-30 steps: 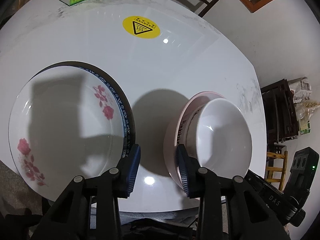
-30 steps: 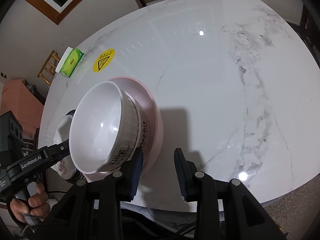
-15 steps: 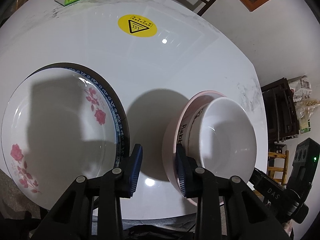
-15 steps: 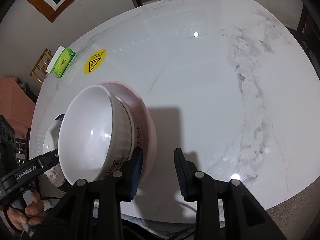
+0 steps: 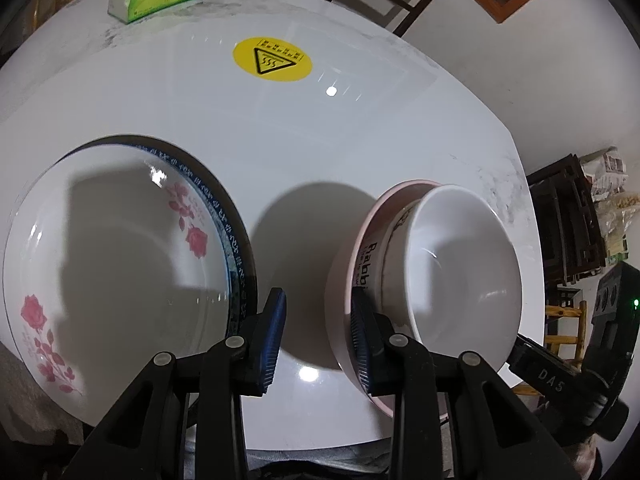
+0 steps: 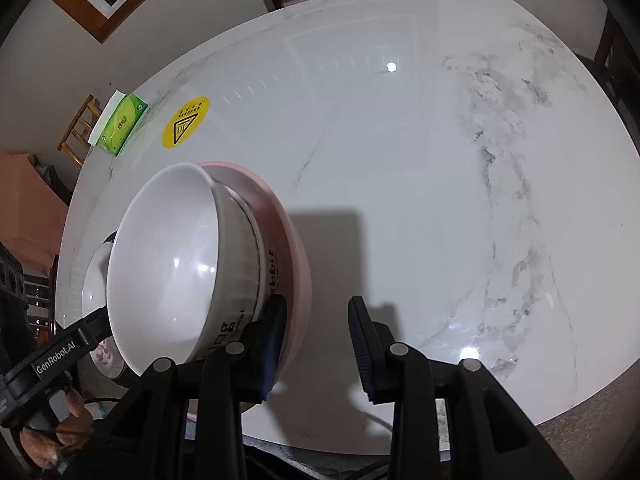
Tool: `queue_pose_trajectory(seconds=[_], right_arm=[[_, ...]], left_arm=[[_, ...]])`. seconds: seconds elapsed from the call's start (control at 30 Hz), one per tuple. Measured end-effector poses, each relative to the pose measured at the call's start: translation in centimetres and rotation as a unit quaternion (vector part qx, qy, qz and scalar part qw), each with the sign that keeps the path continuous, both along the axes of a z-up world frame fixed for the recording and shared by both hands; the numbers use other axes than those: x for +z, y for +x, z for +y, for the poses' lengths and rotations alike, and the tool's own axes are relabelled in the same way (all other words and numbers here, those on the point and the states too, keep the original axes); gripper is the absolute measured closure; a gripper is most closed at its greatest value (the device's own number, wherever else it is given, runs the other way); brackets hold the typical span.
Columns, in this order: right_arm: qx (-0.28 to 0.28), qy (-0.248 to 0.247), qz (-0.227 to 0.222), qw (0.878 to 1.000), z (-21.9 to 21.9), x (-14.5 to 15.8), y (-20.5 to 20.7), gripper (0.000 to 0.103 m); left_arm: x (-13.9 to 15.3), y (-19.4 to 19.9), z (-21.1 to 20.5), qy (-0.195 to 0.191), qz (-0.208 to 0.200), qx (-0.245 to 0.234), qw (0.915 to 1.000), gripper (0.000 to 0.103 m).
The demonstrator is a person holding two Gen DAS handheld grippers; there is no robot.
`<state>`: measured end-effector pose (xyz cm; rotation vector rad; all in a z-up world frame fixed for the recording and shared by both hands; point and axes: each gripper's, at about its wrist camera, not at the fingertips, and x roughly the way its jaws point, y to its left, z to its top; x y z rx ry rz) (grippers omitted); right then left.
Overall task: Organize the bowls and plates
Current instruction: 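Lift the stacked pink bowl set toward the flowered plate stack with both tools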
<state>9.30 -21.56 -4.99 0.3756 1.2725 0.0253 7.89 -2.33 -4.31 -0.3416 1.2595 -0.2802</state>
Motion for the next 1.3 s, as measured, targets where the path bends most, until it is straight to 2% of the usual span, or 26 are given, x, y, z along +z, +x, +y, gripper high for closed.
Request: queue_pose_trajectory(seconds=[0.47, 0.6, 0.8, 0.97, 1.3], right_arm=[[-0.013, 0.001, -0.026, 1.000, -0.1, 0.1, -0.6, 0.072], [-0.016, 0.010, -0.035, 0.999, -0.1, 0.2, -0.7, 0.079], [-0.024, 0.020, -0.043, 0.999, -0.3, 0.2, -0.9, 0.082], [-0.025, 0.026, -0.054, 0.998, -0.1, 0.3, -1.1, 0.088], [-0.029, 0.031, -0.072, 0.997, -0.1, 0.3, -1.3, 0.088]], left_arm=[[0.0, 0.1, 0.1, -0.002, -0.022, -0.004, 0.9998, 0.076], [0.1, -0.1, -0.1, -0.012, -0.026, -0.009, 0.9996, 0.086], [0.5, -0.3, -0.8, -0.003, -0.039, -0.019, 0.9991, 0.094], [0.5, -0.3, -0.8, 0.002, -0.047, -0.017, 0.9987, 0.094], [0.5, -0.4, -0.8, -0.002, -0.052, -0.013, 0.9986, 0.095]])
